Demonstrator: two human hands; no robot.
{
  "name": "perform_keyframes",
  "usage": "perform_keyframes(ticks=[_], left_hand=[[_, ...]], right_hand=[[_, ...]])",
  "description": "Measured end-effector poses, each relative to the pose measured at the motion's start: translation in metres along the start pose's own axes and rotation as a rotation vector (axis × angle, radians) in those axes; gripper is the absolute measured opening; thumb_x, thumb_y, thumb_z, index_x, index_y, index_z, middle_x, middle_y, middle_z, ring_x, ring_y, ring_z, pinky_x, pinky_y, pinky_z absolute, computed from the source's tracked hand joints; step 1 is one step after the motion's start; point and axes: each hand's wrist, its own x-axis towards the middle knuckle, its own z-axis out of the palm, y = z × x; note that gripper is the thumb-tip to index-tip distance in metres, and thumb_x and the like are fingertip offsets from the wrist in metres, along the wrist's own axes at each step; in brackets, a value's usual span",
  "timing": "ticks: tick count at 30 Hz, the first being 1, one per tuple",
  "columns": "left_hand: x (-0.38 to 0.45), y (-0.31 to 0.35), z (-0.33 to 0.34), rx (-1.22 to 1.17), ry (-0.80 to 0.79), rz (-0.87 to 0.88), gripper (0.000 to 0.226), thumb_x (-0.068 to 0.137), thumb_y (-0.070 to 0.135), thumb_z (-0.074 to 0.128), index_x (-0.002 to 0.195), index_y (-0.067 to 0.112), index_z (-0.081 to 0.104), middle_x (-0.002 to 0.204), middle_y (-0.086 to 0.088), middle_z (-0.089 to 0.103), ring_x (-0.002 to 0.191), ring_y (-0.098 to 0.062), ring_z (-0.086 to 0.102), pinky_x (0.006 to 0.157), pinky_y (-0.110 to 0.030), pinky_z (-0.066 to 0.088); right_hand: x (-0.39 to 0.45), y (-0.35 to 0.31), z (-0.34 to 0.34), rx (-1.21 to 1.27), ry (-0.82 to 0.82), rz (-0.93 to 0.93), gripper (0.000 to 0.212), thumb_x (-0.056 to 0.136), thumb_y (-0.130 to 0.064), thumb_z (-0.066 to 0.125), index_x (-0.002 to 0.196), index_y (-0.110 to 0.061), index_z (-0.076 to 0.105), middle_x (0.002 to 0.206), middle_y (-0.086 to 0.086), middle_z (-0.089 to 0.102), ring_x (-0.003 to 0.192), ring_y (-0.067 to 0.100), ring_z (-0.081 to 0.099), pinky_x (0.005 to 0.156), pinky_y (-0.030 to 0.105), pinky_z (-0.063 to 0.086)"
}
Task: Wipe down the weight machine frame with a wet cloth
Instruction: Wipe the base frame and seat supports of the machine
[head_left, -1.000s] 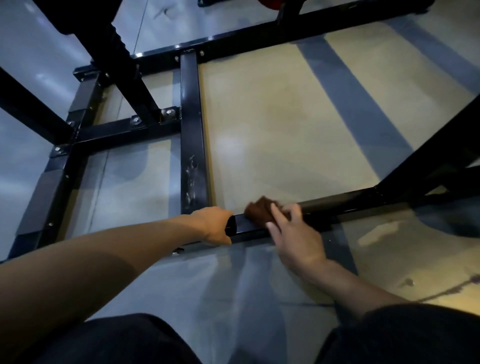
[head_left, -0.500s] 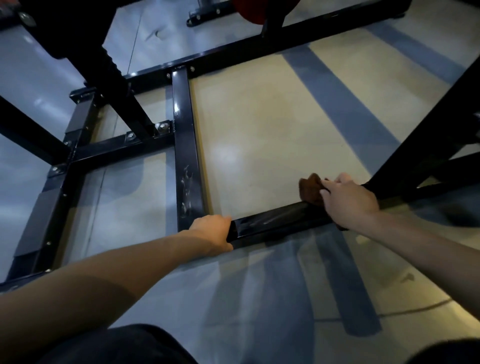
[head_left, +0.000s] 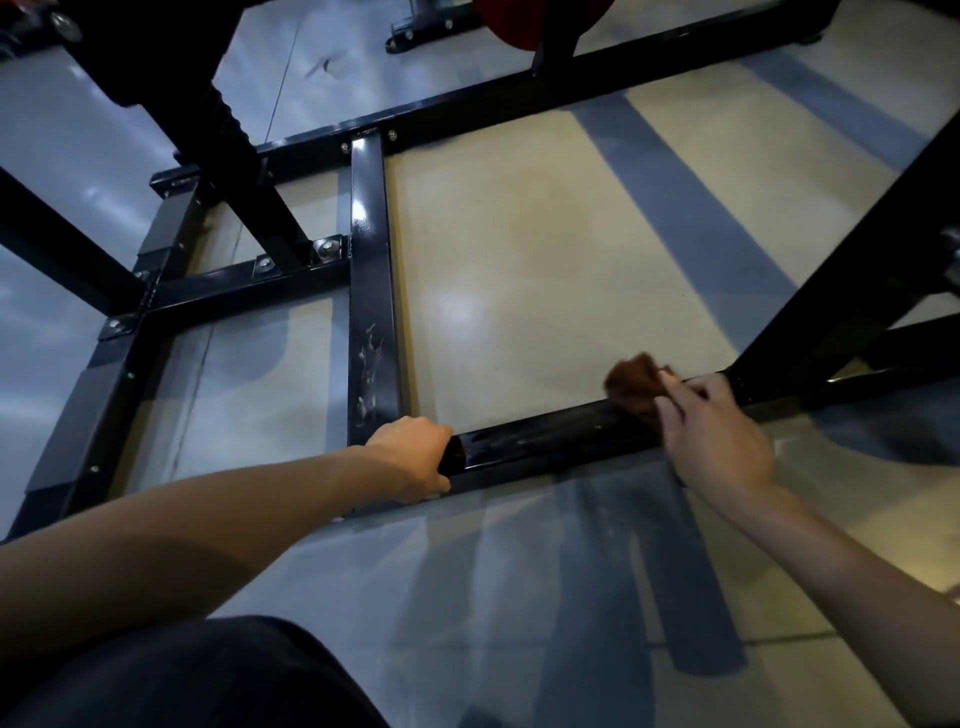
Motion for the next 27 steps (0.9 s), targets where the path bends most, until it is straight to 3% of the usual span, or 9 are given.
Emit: perform_keyframes(ticks=[5,12,14,16,18,20,22,24,27], left_hand=[[0.001,0.002,-0.002,-0.01,-0.005,0.007,0.037,0.091,0.041,0.073,0.116,0.02,0.056,0.108,-0.003,0.064,0.097,-0.024,0.062,0.078,-0.036,0.053],[0.004,-0.001,-0.001,-0.013,0.008,0.014,0.037,0.088,0.042,0.074,0.114,0.021,0.058,0.104,-0.001,0.063,0.093,-0.022,0.062,0.078,-0.035,0.054],[0.004,-0.001,-0.002,-0.001,0.009,0.02,0.037,0.089,0.041,0.074,0.114,0.02,0.058,0.104,-0.001,0.063,0.094,-0.023,0.062,0.077,-0.034,0.054],[0.003,0.0,-0.002,0.002,0.007,0.027,0.034,0.09,0.04,0.074,0.112,0.02,0.057,0.102,-0.001,0.063,0.094,-0.023,0.063,0.077,-0.034,0.054],[0.002,-0.001,-0.001,-0.009,0.007,0.028,0.031,0.09,0.039,0.073,0.109,0.021,0.056,0.1,0.0,0.062,0.093,-0.022,0.063,0.076,-0.034,0.054],[0.001,-0.003,0.0,-0.015,0.008,0.034,0.032,0.091,0.039,0.072,0.112,0.021,0.056,0.1,0.0,0.062,0.093,-0.022,0.062,0.075,-0.033,0.052],[0.001,-0.003,-0.001,-0.013,0.008,0.038,0.034,0.091,0.039,0.072,0.116,0.02,0.057,0.102,0.0,0.062,0.093,-0.022,0.062,0.075,-0.033,0.051],[0.002,-0.002,-0.001,0.006,0.008,0.041,0.033,0.092,0.039,0.071,0.115,0.019,0.056,0.102,-0.001,0.062,0.091,-0.022,0.061,0.075,-0.033,0.05],[0.003,-0.001,-0.001,0.035,0.008,0.039,0.031,0.092,0.038,0.07,0.111,0.019,0.055,0.103,-0.003,0.063,0.093,-0.024,0.061,0.077,-0.035,0.053]], right_hand=[[-0.008,-0.01,-0.001,0.044,0.003,0.158,0.044,0.103,-0.039,0.053,0.144,-0.024,0.058,0.123,0.006,0.044,0.076,0.036,0.063,0.077,0.043,0.053],[-0.034,-0.101,0.019,-0.045,-0.403,-0.237,0.049,0.11,-0.045,0.032,0.157,-0.032,0.032,0.141,0.001,0.031,0.092,0.028,0.065,0.076,0.037,0.051],[-0.029,-0.088,0.015,-0.039,-0.385,-0.251,0.047,0.108,-0.047,0.035,0.155,-0.038,0.037,0.142,-0.004,0.035,0.098,0.027,0.066,0.079,0.038,0.054],[-0.021,-0.051,0.011,-0.041,-0.212,-0.146,0.045,0.105,-0.046,0.043,0.15,-0.04,0.047,0.137,-0.004,0.043,0.09,0.03,0.069,0.074,0.04,0.056],[-0.012,-0.006,0.004,0.001,-0.011,0.007,0.043,0.103,-0.038,0.048,0.145,-0.031,0.055,0.127,0.003,0.047,0.079,0.037,0.067,0.071,0.045,0.057],[-0.004,0.017,-0.004,0.053,0.061,0.144,0.043,0.105,-0.033,0.047,0.145,-0.021,0.057,0.124,0.009,0.045,0.081,0.039,0.063,0.078,0.047,0.056],[-0.004,0.005,-0.004,0.047,0.054,0.193,0.043,0.106,-0.032,0.047,0.145,-0.016,0.057,0.124,0.012,0.043,0.08,0.039,0.062,0.078,0.046,0.054],[-0.013,-0.03,0.003,-0.019,0.012,0.121,0.045,0.105,-0.037,0.046,0.147,-0.021,0.052,0.127,0.01,0.043,0.076,0.037,0.064,0.072,0.042,0.053],[-0.032,-0.098,0.017,-0.138,-0.267,-0.143,0.052,0.107,-0.047,0.037,0.156,-0.03,0.034,0.142,0.007,0.037,0.091,0.031,0.069,0.075,0.037,0.052]])
